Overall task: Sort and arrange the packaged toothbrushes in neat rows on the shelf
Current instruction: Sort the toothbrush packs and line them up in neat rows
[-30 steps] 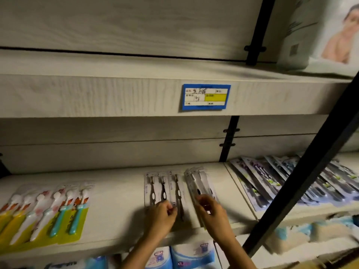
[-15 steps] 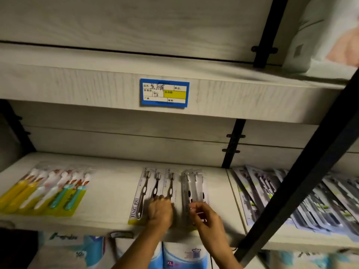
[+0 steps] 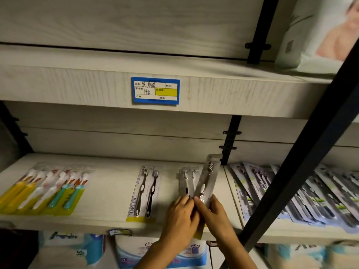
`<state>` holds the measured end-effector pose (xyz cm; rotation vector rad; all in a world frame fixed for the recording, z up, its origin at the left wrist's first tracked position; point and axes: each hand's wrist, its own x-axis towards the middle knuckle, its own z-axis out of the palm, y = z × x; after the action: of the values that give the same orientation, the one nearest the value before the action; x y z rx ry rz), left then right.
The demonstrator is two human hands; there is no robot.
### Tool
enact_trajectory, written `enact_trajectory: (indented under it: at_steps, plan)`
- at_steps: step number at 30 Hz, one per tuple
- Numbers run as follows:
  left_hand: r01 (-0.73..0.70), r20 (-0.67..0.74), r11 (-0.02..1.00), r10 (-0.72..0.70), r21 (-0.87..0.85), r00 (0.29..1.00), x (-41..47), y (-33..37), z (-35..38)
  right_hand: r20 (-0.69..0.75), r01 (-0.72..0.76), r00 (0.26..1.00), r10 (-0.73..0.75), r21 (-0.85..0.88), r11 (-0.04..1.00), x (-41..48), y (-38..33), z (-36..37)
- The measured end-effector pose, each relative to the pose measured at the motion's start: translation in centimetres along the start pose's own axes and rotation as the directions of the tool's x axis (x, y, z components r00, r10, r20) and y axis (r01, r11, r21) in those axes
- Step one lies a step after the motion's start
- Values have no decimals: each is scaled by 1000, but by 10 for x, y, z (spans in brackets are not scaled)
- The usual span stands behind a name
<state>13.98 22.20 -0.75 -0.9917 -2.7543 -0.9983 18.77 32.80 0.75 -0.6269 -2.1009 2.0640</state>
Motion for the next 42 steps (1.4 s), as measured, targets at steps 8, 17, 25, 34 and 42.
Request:
enact_trajectory:
  at_steps: [8,17,25,34,42]
  plan:
    - [316,162,931,-289,-182,944,18,-31,2,-129,3,991,-20,-131,991,6,-1,-25]
    - [675,330,731,-616,-100,715,62,-19,38,-146,103,981,-124,-145,984,-8,-7,-41]
    - [611,251,736,-558,-291,791,51,-20,52,-131,101,984,-119,-141,985,-9,-7,-45]
    - [362,112,557,-432,-747,895,10,-54,-26,-44,35,998,-36,-37,999,5,-6,-17]
    - [334,78,395,-541,-856,838,-34,-128,-103,-77,67,995,-67,-7,998,13,-8,56]
